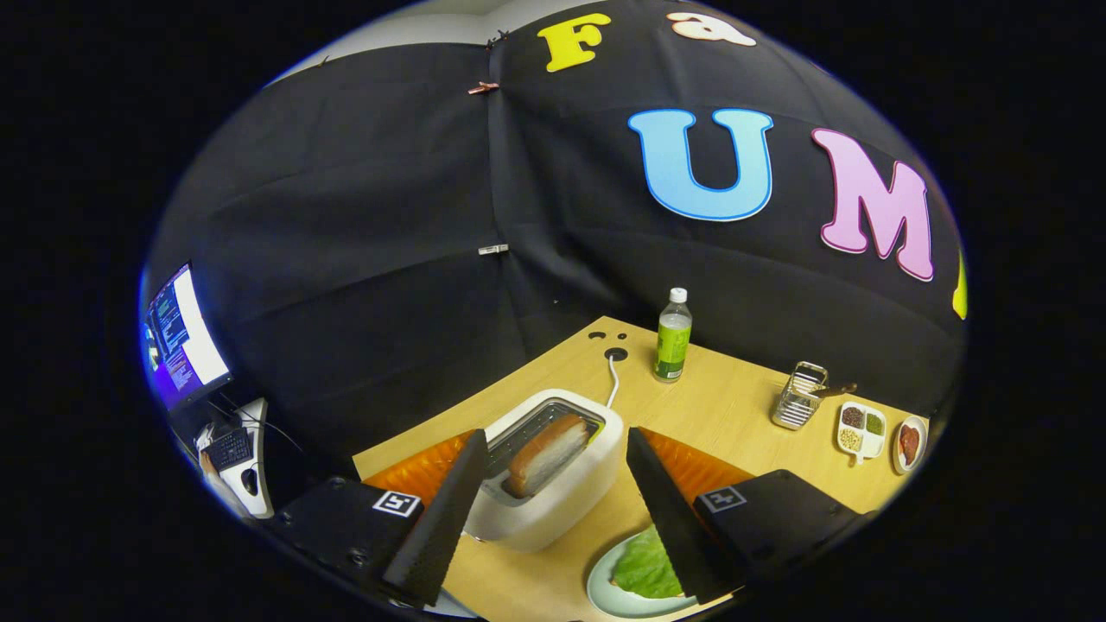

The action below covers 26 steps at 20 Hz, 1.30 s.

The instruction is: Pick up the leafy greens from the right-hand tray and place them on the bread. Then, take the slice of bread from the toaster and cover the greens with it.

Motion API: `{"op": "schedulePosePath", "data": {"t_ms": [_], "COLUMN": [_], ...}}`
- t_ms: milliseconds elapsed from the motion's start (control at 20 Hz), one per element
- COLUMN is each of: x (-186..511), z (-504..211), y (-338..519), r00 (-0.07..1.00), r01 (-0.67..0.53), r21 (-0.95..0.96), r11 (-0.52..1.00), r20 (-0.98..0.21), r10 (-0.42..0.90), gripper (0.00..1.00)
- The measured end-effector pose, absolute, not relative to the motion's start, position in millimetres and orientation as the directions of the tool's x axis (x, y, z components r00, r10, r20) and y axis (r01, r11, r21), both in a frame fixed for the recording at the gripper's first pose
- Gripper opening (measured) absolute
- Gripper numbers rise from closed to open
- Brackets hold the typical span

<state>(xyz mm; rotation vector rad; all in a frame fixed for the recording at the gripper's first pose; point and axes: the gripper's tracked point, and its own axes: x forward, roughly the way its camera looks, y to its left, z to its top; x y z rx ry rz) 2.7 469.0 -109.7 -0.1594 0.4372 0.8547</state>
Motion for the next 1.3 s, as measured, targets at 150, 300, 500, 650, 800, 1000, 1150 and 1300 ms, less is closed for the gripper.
{"op": "schedulePosePath", "data": {"t_ms": [150, 300, 500, 650, 800, 1000, 1150, 1300], "x": [7, 15, 24, 28, 31, 31, 28, 26], "z": [-123, -146, -176, -187, -183, -186, -186, -184], "y": [486, 494, 499, 505, 510, 512, 511, 508], "r00": [0.582, 0.598, 0.614, 0.613, 0.627, 0.617, 0.606, 0.594], "r01": [-0.753, -0.733, -0.704, -0.695, -0.684, -0.671, -0.665, -0.657], "r21": [0.025, 0.008, -0.002, 0.006, 0.014, 0.054, 0.074, 0.095], "r11": [0.658, 0.680, 0.711, 0.719, 0.729, 0.739, 0.743, 0.747], "r20": [-0.442, -0.469, -0.505, -0.516, -0.499, -0.512, -0.527, -0.545], "r10": [0.682, 0.650, 0.606, 0.598, 0.598, 0.598, 0.595, 0.592], "gripper": [1.00, 1.00, 1.00, 0.92, 0.74, 0.46, 0.24, 0.17]}}
